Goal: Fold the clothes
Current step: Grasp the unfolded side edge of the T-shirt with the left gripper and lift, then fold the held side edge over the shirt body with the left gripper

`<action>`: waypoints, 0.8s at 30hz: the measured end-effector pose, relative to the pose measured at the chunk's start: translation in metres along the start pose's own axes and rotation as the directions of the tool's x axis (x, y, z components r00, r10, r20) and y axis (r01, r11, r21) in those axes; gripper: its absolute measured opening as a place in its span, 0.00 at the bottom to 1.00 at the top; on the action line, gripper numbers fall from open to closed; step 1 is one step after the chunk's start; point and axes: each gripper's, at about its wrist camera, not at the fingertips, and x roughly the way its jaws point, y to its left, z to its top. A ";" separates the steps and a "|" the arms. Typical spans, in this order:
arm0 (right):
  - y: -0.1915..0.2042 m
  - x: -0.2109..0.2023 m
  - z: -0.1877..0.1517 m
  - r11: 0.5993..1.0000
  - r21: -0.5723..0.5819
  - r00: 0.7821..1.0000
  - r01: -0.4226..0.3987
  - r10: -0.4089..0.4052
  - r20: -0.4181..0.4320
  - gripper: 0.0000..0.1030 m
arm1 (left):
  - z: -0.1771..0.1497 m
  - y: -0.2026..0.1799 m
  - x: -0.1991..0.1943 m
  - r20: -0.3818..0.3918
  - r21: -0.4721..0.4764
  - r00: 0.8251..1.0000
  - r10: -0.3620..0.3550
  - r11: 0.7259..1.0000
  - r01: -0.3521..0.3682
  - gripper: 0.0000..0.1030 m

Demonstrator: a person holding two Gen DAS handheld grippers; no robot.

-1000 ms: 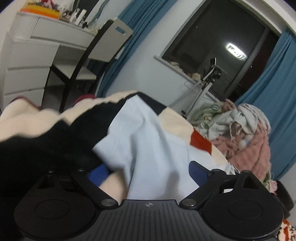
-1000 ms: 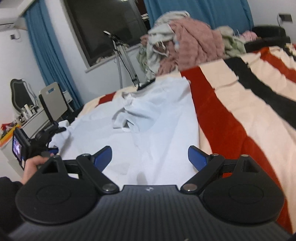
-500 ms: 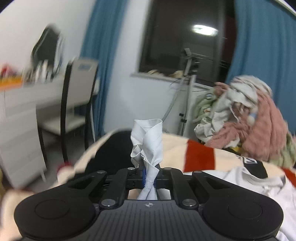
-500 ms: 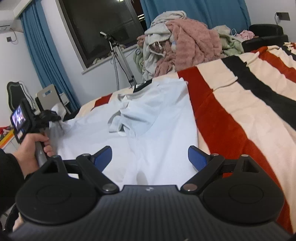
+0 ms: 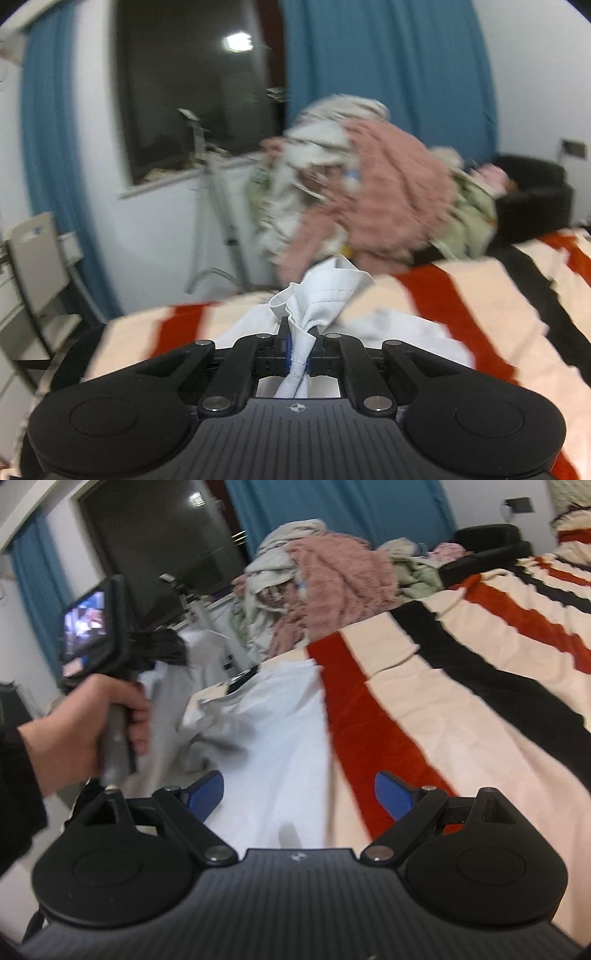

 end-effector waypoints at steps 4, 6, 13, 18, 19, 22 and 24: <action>-0.014 0.007 0.001 0.999 0.021 1.000 0.030 -0.030 0.008 0.88 | -0.024 -0.052 0.035 -0.079 0.004 0.996 -0.048 0.999 0.049 0.10; -0.019 0.011 -0.001 0.999 0.030 0.999 0.035 -0.035 0.003 0.88 | -0.040 -0.060 0.045 -0.112 -0.015 0.990 -0.091 0.996 0.090 0.18; -0.024 0.018 -0.003 0.999 0.021 0.999 0.032 -0.032 0.007 0.88 | -0.062 -0.027 0.030 -0.104 -0.044 0.982 -0.159 0.987 0.156 0.78; -0.016 0.011 -0.006 1.000 -0.014 0.999 0.017 -0.017 0.030 0.88 | -0.079 0.032 -0.049 -0.077 -0.170 0.976 -0.206 0.967 0.190 0.81; -0.014 0.009 -0.007 1.000 -0.021 0.999 0.015 -0.014 0.038 0.88 | -0.087 0.045 -0.069 -0.082 -0.215 0.972 -0.218 0.957 0.197 0.81; -0.006 0.004 -0.009 0.999 -0.052 0.998 0.006 -0.002 0.064 0.88 | -0.119 0.086 -0.148 -0.077 -0.319 0.971 -0.226 0.928 0.190 0.82; 0.004 0.003 -0.012 0.997 -0.077 0.997 0.008 -0.003 0.073 0.88 | -0.143 0.111 -0.190 -0.082 -0.361 0.976 -0.199 0.919 0.158 0.83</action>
